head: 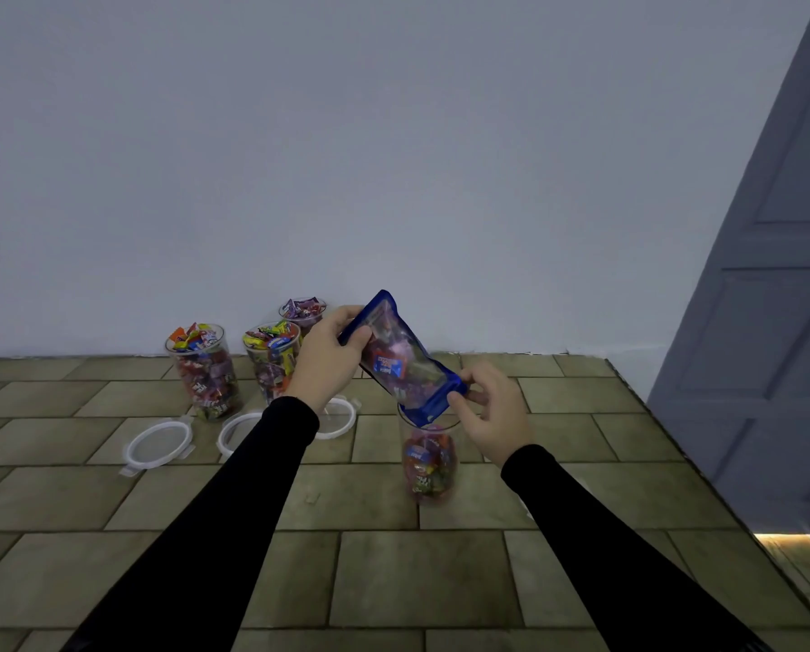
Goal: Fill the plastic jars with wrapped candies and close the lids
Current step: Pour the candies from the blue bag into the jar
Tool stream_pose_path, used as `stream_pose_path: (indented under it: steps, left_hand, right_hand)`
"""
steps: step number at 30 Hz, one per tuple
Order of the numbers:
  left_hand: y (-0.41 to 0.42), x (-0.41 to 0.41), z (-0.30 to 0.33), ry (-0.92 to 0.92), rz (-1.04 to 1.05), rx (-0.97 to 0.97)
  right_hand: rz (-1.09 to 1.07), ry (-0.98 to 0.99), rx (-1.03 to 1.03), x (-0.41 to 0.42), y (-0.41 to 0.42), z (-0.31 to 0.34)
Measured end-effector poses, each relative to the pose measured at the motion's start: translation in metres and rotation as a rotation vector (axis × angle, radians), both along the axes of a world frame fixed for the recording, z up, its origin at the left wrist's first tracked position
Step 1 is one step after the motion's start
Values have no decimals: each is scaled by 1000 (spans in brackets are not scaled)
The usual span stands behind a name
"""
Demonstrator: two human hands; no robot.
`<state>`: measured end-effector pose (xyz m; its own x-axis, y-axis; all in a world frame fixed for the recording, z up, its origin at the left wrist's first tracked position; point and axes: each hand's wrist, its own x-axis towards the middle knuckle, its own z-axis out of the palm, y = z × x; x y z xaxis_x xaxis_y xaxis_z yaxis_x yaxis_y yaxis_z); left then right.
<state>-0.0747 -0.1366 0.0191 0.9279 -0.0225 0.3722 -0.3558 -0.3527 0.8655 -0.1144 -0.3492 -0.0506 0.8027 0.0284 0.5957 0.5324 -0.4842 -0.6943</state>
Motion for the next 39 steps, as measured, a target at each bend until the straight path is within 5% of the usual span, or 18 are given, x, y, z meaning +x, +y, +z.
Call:
stream_pose_path:
  steps: [9,27,39]
  left_hand:
    - [-6,-2,20,-19,-2,70]
    - [-10,6,29,31,88,4]
    - [-14,-9,32,-128,181,-45]
  right_hand:
    - [-68,-116,-48,-1,2,-2]
    - [-78,48,145,-2,10,6]
    - [-45,126,386,3,11,12]
